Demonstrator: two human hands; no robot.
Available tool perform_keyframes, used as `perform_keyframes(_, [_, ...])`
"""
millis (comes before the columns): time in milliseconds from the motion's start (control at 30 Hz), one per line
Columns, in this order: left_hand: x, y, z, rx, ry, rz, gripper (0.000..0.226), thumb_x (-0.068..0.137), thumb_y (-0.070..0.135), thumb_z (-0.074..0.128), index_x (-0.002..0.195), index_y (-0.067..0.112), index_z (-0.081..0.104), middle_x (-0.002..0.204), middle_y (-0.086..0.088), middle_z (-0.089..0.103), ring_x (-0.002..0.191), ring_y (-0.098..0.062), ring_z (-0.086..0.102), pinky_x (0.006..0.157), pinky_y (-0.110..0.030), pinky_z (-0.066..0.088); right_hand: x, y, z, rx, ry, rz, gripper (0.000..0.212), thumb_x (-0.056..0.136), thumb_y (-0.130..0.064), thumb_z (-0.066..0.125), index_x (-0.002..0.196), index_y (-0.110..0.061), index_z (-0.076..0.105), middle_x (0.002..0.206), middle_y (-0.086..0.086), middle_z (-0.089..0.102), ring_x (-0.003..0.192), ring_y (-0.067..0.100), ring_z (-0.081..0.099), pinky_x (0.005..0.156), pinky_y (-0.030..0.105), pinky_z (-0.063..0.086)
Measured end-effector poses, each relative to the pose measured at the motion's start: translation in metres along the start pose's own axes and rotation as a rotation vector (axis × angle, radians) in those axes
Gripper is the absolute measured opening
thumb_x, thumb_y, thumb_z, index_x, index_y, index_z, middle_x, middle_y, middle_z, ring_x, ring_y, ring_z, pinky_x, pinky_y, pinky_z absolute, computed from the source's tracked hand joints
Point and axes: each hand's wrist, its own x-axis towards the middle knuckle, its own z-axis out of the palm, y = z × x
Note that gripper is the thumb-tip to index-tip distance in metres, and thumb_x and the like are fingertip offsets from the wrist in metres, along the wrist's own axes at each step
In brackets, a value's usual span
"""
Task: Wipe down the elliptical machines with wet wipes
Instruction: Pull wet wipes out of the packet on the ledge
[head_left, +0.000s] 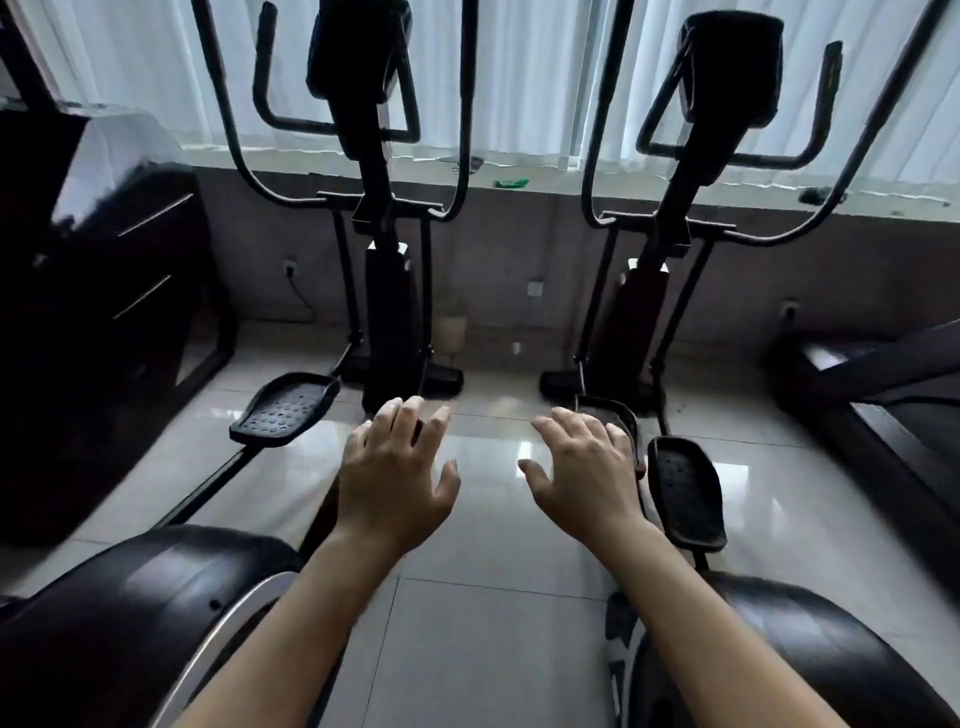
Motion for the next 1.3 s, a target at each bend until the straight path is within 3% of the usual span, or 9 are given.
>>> perform_keyframes(100, [0.02,0.002,0.012,-0.032,-0.02,-0.026,0.057,0.076,0.045,0.043,0.119,0.017,0.067,0.12,-0.012,0.065,0.107,-0.033,0.064,0.079,-0.048,0.053,0.028,0.006,0.013,0.074,0.023,-0.005,0.047,0.094,-0.046,0.053,0.137,-0.025,0.051,0.151,-0.003,0.042,0.139,0.019,0.036,0.11,0.039,0.025])
perform_keyframes(300, [0.082,-0.018,0.065,-0.018,0.014,-0.045,0.057,0.078,0.05,0.044,0.12,0.019,0.066,0.118,-0.01,0.065,0.106,-0.032,0.063,0.08,-0.047,0.052,0.112,0.007,0.043,0.165,0.013,-0.026,0.049,0.093,-0.046,0.054,0.138,-0.026,0.05,0.148,-0.005,0.044,0.138,0.017,0.037,0.11,0.037,0.027])
perform_keyframes(600, [0.259,-0.075,0.162,-0.13,-0.035,-0.119,0.06,0.081,0.057,0.043,0.123,0.019,0.063,0.116,-0.006,0.061,0.104,-0.031,0.062,0.078,-0.045,0.051,0.313,0.02,0.082,0.327,-0.098,0.054,0.05,0.094,-0.045,0.055,0.14,-0.026,0.047,0.144,-0.01,0.046,0.133,0.014,0.041,0.105,0.032,0.03])
perform_keyframes(733, [0.328,-0.072,0.197,-0.193,-0.078,-0.111,0.063,0.082,0.06,0.041,0.125,0.02,0.062,0.121,-0.006,0.06,0.11,-0.031,0.06,0.079,-0.045,0.05,0.376,0.05,0.085,0.334,-0.111,0.105,0.049,0.094,-0.042,0.058,0.138,-0.023,0.05,0.142,-0.009,0.048,0.13,0.013,0.044,0.101,0.029,0.032])
perform_keyframes(867, [0.392,-0.055,0.229,-0.339,-0.147,-0.161,0.077,0.077,0.068,0.03,0.134,0.024,0.055,0.13,0.0,0.052,0.121,-0.024,0.049,0.09,-0.041,0.043,0.433,0.085,0.089,0.351,-0.078,0.159,0.048,0.093,-0.041,0.06,0.136,-0.022,0.053,0.139,-0.007,0.051,0.128,0.015,0.046,0.106,0.036,0.037])
perform_keyframes(967, [0.446,-0.047,0.265,-0.392,-0.197,-0.173,0.07,0.081,0.066,0.039,0.138,0.027,0.051,0.133,0.005,0.048,0.123,-0.019,0.045,0.093,-0.036,0.039,0.493,0.112,0.102,0.405,-0.047,0.156,0.051,0.092,-0.038,0.062,0.139,-0.022,0.051,0.141,-0.006,0.051,0.13,0.015,0.046,0.108,0.039,0.037])
perform_keyframes(1067, [0.501,-0.046,0.304,-0.378,-0.202,-0.187,0.063,0.084,0.061,0.046,0.137,0.027,0.052,0.131,0.006,0.05,0.122,-0.018,0.047,0.093,-0.036,0.04,0.56,0.135,0.116,0.462,-0.044,0.125,0.054,0.091,-0.037,0.063,0.141,-0.021,0.049,0.142,-0.005,0.05,0.132,0.015,0.045,0.109,0.039,0.036])
perform_keyframes(1200, [0.593,-0.041,0.344,-0.385,-0.172,-0.234,0.079,0.073,0.071,0.03,0.133,0.026,0.056,0.125,0.007,0.055,0.118,-0.017,0.051,0.093,-0.036,0.044,0.659,0.178,0.125,0.478,-0.072,0.095,0.051,0.091,-0.038,0.063,0.138,-0.022,0.052,0.14,-0.006,0.051,0.13,0.014,0.046,0.107,0.037,0.038])
perform_keyframes(1300, [0.659,-0.041,0.36,-0.36,-0.084,-0.257,0.075,0.075,0.068,0.032,0.129,0.025,0.06,0.121,0.008,0.057,0.113,-0.017,0.054,0.088,-0.035,0.046,0.735,0.203,0.125,0.488,-0.072,0.08,0.049,0.092,-0.039,0.062,0.137,-0.022,0.053,0.14,-0.006,0.052,0.13,0.014,0.046,0.107,0.035,0.038])
